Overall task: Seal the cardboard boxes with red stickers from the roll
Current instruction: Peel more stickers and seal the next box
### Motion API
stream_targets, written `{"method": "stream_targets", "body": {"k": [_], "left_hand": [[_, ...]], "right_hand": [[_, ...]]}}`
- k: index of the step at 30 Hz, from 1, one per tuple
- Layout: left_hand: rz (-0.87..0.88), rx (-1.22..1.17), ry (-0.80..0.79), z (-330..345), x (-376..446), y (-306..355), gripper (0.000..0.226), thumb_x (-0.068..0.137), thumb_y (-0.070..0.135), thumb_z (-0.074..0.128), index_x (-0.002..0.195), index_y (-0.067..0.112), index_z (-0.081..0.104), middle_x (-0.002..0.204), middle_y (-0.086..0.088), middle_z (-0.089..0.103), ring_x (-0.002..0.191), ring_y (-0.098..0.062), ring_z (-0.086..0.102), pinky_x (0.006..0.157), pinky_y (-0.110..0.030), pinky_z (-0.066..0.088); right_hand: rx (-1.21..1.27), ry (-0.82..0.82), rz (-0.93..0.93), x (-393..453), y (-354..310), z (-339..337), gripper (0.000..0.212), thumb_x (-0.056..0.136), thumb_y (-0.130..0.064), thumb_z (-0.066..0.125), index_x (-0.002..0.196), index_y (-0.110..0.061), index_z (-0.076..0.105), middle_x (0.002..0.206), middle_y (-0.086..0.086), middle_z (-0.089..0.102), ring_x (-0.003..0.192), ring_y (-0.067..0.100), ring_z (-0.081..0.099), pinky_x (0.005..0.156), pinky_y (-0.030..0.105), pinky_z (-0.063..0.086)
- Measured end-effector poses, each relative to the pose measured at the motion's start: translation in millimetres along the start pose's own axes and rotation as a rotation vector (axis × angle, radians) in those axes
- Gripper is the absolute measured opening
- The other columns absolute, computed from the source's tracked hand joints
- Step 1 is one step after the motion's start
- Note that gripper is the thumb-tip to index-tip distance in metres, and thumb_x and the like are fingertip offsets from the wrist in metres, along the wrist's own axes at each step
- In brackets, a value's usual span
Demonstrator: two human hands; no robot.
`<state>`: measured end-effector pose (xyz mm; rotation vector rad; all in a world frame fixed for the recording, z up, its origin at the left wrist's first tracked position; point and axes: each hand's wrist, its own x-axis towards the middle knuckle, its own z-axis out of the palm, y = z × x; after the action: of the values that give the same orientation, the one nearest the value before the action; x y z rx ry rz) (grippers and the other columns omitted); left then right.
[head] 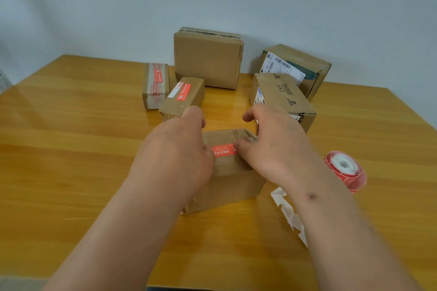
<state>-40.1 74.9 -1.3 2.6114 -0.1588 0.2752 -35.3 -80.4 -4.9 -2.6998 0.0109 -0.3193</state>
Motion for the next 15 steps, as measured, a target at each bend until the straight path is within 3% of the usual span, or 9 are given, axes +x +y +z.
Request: {"method": "stream_targets", "body": {"k": [4,10,15], "left_hand": [[0.001,0.023,0.009,-2.2,-2.7,2.6,0.029,0.089,0.031,0.061,0.114,0.03,0.046,0.084,0.009,0.056,0.08,-0.01,0.051,0.057,-0.024,0.039],[-0.012,0.121,0.033,-9.2,-8.2,3.6,0.03,0.086,0.041,0.061,0.11,0.031,0.045,0.097,0.009,0.053,0.087,-0.012,0.044,0.062,-0.028,0.038],[-0.022,0.094,0.013,-10.2,-5.7,-4.6,0.037,0.082,0.045,0.065,0.111,0.031,0.047,0.105,0.01,0.046,0.095,-0.011,0.042,0.07,-0.028,0.04]], "right_hand": [[0.008,0.026,0.014,-0.9,4.2,-2.0,0.041,0.083,-0.038,0.067,0.12,-0.033,0.048,0.104,-0.013,0.033,0.086,0.007,0.04,0.063,0.019,0.032],[0.084,0.005,0.011,-2.7,9.3,4.6,0.027,0.09,-0.032,0.056,0.116,-0.031,0.052,0.111,-0.011,0.045,0.084,0.004,0.048,0.063,0.01,0.033],[0.136,-0.022,0.024,0.3,6.3,9.2,0.024,0.092,-0.037,0.051,0.113,-0.028,0.055,0.107,-0.011,0.051,0.087,0.005,0.051,0.064,0.018,0.038]]}}
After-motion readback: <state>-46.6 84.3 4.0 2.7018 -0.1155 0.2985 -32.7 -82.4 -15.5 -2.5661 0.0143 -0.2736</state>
